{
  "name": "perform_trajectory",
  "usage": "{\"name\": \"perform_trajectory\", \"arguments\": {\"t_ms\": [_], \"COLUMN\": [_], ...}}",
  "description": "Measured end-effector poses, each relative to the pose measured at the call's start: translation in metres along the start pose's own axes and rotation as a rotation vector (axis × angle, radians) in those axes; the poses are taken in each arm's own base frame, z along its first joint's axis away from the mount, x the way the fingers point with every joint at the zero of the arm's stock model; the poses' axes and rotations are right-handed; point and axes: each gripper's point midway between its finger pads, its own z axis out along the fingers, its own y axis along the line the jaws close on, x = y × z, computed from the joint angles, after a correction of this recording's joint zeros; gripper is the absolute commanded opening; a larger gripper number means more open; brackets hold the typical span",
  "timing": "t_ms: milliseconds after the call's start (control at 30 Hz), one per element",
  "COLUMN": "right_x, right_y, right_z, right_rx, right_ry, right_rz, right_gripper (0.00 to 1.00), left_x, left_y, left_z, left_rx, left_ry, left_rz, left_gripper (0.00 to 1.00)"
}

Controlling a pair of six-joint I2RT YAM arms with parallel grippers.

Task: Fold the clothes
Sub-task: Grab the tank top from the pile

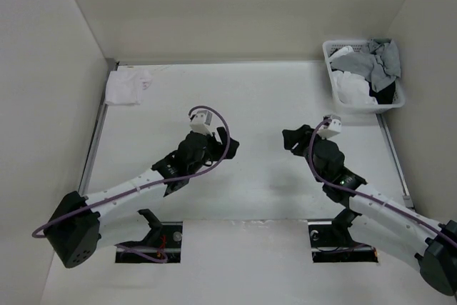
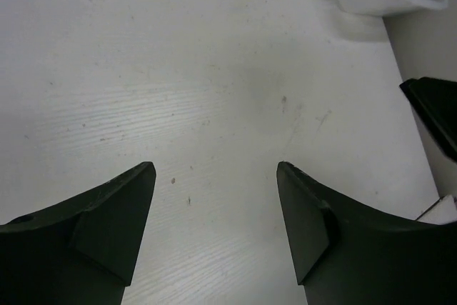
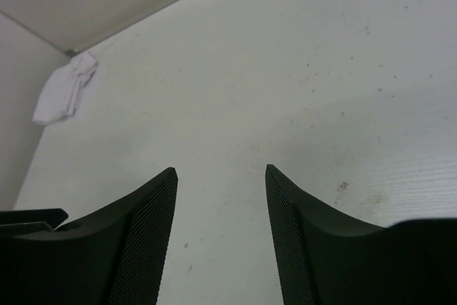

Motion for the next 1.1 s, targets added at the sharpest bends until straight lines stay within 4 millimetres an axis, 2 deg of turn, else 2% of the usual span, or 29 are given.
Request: {"name": "perform_trajectory", "arguments": {"t_ms": [100, 200, 233, 267, 333, 367, 400, 433, 500, 567, 633, 667, 700, 733, 767, 800, 833, 933, 1000, 1100], "right_x": [-0.001, -0.009, -0.014, -0.017, -0.022, -0.028, -0.03, -0.039, -0.063, -0.105, -0.168, -0.184, -0.213, -0.226, -0.244, -0.261, -0.268, -0.285, -0.289, -0.283], "right_y": [-0.003, -0.001, 0.001, 0.002, 0.001, 0.0, -0.001, -0.008, -0.018, -0.033, -0.061, -0.073, -0.096, -0.112, -0.129, -0.156, -0.165, -0.225, -0.267, -0.306], "right_z": [0.0, 0.003, 0.006, 0.007, 0.01, 0.015, 0.017, 0.025, 0.038, 0.057, 0.079, 0.085, 0.101, 0.111, 0.126, 0.146, 0.151, 0.18, 0.195, 0.208], "right_rx": [0.031, 0.047, 0.053, 0.055, 0.067, 0.084, 0.093, 0.134, 0.202, 0.282, 0.387, 0.424, 0.488, 0.531, 0.57, 0.624, 0.64, 0.744, 0.814, 0.875], "right_ry": [0.004, -0.006, -0.012, -0.017, -0.022, -0.026, -0.028, -0.023, -0.041, -0.098, -0.209, -0.235, -0.275, -0.285, -0.305, -0.323, -0.33, -0.335, -0.322, -0.286], "right_rz": [-0.013, -0.013, -0.013, -0.012, -0.018, -0.02, -0.023, -0.03, -0.024, -0.004, 0.03, 0.038, 0.051, 0.055, 0.057, 0.061, 0.064, 0.067, 0.064, 0.064], "right_gripper": [0.49, 0.42, 0.38, 0.27, 0.06, 0.02, 0.0, 0.0, 0.01, 0.05, 0.11, 0.22, 0.29, 0.4, 0.44, 0.49, 0.51, 0.58, 0.6, 0.62], "left_x": [0.024, 0.034, 0.036, 0.036, 0.035, 0.035, 0.034, 0.035, 0.039, 0.045, 0.054, 0.057, 0.057, 0.057, 0.056, 0.057, 0.057, 0.056, 0.054, 0.05], "left_y": [0.001, -0.005, -0.008, -0.011, -0.017, -0.02, -0.023, -0.026, -0.031, -0.035, -0.034, -0.032, -0.032, -0.032, -0.032, -0.032, -0.031, -0.029, -0.022, -0.014], "left_z": [0.008, 0.011, 0.012, 0.012, 0.014, 0.014, 0.016, 0.017, 0.02, 0.023, 0.025, 0.028, 0.029, 0.031, 0.032, 0.034, 0.034, 0.035, 0.037, 0.038], "left_rx": [-0.004, 0.019, 0.032, 0.047, 0.069, 0.079, 0.092, 0.104, 0.129, 0.143, 0.142, 0.141, 0.143, 0.145, 0.147, 0.148, 0.149, 0.15, 0.137, 0.12], "left_ry": [0.07, 0.096, 0.098, 0.095, 0.086, 0.081, 0.075, 0.071, 0.069, 0.076, 0.095, 0.1, 0.097, 0.094, 0.09, 0.089, 0.089, 0.083, 0.077, 0.066], "left_rz": [0.03, 0.048, 0.054, 0.057, 0.065, 0.068, 0.075, 0.085, 0.111, 0.136, 0.16, 0.172, 0.177, 0.181, 0.182, 0.184, 0.184, 0.179, 0.174, 0.167], "left_gripper": [0.68, 0.68, 0.68, 0.67, 0.56, 0.41, 0.34, 0.17, 0.12, 0.12, 0.25, 0.34, 0.38, 0.45, 0.47, 0.48, 0.49, 0.5, 0.51, 0.52]}}
